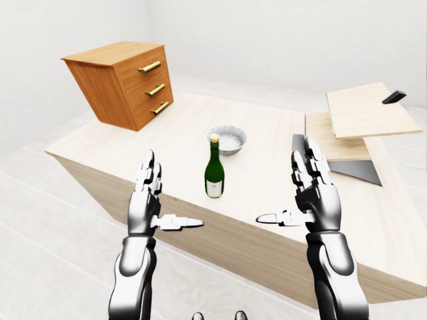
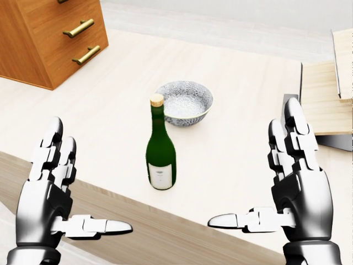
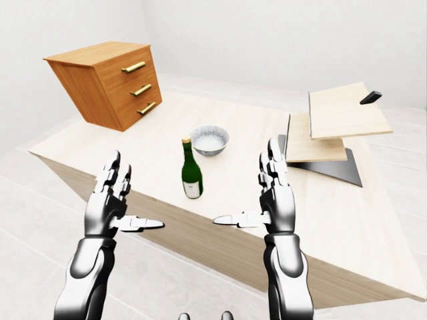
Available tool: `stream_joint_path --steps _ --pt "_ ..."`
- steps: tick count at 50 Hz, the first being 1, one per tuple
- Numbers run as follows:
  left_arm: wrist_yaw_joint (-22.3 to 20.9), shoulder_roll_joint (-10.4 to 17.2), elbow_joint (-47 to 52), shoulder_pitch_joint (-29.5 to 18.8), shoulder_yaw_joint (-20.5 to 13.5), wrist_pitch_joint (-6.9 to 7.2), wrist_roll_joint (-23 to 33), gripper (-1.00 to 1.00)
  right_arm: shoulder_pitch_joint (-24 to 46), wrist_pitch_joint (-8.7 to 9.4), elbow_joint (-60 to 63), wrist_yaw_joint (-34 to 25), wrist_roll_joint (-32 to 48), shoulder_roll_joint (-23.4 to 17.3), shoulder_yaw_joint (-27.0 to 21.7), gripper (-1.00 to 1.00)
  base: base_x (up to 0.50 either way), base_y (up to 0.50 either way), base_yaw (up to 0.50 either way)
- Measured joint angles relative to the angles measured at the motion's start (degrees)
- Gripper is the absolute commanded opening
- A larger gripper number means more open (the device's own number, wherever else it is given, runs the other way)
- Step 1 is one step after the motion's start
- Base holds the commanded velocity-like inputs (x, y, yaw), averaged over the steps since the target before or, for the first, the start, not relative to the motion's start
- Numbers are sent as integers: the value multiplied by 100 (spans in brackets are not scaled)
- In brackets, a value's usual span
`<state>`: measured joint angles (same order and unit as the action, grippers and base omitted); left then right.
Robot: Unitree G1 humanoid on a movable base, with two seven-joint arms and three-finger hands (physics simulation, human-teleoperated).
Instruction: Put the wine bottle on the wine rack.
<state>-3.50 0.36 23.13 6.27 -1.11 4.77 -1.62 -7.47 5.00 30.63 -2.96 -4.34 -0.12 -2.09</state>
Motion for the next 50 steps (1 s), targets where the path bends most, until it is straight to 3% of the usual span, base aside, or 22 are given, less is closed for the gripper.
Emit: stream_joint_path --steps 6,20,33,43,50 --pt "-3 -9 -17 27 11 -28 0 100 -6 0 -95 -10 -3 0 -1 100 0 0 0" --pt "-5 -7 -9 60 4 -42 0 100 -51 0 -222 -16 10 5 14 100 0 0 48" --pt "3 -8 26 50 13 2 13 100 -86 0 -199 -15 -23 0 -63 100 0 0 0" --pt "1 -2 9 66 -6 -8 3 100 -173 0 -118 -37 -27 21 -17 100 41 -15 0" --pt "-5 -13 -30 65 -3 -44 -5 100 -213 0 -142 -36 40 11 22 100 2 0 0"
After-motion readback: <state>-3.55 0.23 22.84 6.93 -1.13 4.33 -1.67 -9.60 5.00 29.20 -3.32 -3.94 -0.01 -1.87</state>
